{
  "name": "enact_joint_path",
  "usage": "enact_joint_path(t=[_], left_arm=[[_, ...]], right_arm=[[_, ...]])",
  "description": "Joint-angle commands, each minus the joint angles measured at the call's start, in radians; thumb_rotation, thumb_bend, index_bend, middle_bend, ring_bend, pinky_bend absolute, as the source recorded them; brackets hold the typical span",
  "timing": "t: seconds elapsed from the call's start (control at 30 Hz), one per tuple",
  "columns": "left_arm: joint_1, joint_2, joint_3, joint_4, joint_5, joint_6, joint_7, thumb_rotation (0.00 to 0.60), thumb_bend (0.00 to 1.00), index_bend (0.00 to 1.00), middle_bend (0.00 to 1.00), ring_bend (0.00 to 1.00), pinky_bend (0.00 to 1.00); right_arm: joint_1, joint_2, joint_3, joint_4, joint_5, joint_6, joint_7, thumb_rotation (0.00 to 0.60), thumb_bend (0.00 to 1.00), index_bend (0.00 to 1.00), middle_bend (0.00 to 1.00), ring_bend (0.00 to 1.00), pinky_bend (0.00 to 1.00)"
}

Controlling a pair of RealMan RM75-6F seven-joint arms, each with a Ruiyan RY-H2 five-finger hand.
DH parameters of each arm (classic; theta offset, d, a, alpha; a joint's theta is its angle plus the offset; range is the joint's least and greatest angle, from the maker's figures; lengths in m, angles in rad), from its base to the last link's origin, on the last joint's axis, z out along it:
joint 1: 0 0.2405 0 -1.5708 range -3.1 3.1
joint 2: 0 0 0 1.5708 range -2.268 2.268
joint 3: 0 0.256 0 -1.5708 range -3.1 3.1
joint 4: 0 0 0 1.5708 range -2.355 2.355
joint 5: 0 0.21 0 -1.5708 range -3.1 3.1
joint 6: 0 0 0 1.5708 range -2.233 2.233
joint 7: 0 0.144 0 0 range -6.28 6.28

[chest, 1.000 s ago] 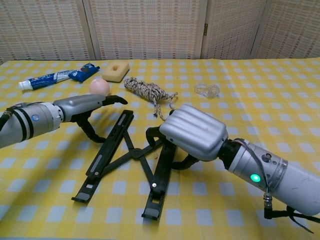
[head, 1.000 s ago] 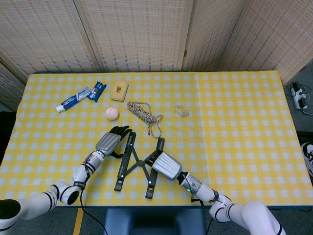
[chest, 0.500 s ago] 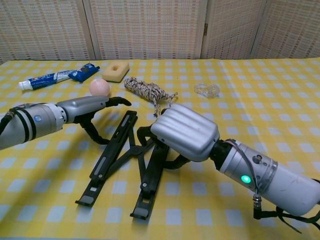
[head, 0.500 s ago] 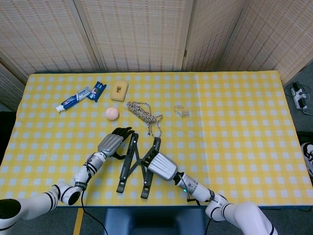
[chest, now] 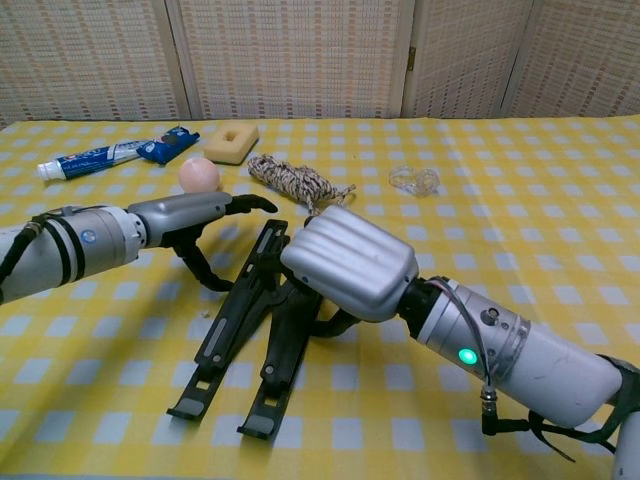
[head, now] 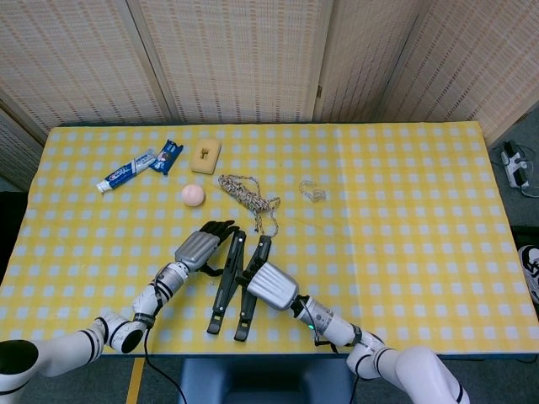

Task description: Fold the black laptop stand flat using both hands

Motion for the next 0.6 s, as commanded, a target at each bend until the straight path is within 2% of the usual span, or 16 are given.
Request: enact_joint_path(t=[0.03,0.2,0.27,0.33,0.43,0.5,0.6], left_arm=[[-0.001,0.0,-0.001,-0.003,-0.002,0.0,0.003,0.6,0.23,0.01,0.0,0.0,0.0],[0.002,0.006,-0.005,0.003,-0.019,0.004,0.028,0.6,0.23,0.0,0.0,0.0,0.0],[0.005,0.011,-0.007,0.001,-0.023,0.01,0.037,0.6,0.23,0.0,0.0,0.0,0.0],[0.014,0.027,-0.01,-0.008,-0.028,0.028,0.047,0.6,0.23,0.0,0.0,0.0,0.0],[0.031,0.058,-0.013,-0.039,-0.032,0.055,0.054,0.6,0.23,0.0,0.0,0.0,0.0],[0.042,0.083,-0.015,-0.063,-0.033,0.073,0.061,0.6,0.23,0.0,0.0,0.0,0.0],[0.059,0.118,-0.017,-0.096,-0.036,0.096,0.064,0.6,0.23,0.0,0.0,0.0,0.0]], right_arm=[[0.002,-0.002,-0.001,0.002,0.001,0.0,-0.003,0.6,0.18,0.47,0.64,0.64,0.5],[0.0,0.016,-0.01,-0.017,0.003,-0.008,-0.009,0.6,0.18,0.45,0.63,0.64,0.5],[0.0,0.033,-0.013,-0.038,0.004,-0.015,-0.016,0.6,0.18,0.37,0.58,0.63,0.5],[0.003,0.069,-0.02,-0.082,0.0,-0.028,-0.042,0.6,0.18,0.21,0.51,0.58,0.5],[0.014,0.14,-0.026,-0.193,0.006,-0.074,-0.075,0.6,0.18,0.06,0.4,0.49,0.48],[0.032,0.202,-0.024,-0.295,0.013,-0.124,-0.105,0.6,0.18,0.03,0.33,0.42,0.42],[0.074,0.303,-0.012,-0.46,0.037,-0.232,-0.156,0.6,0.18,0.01,0.26,0.33,0.28]])
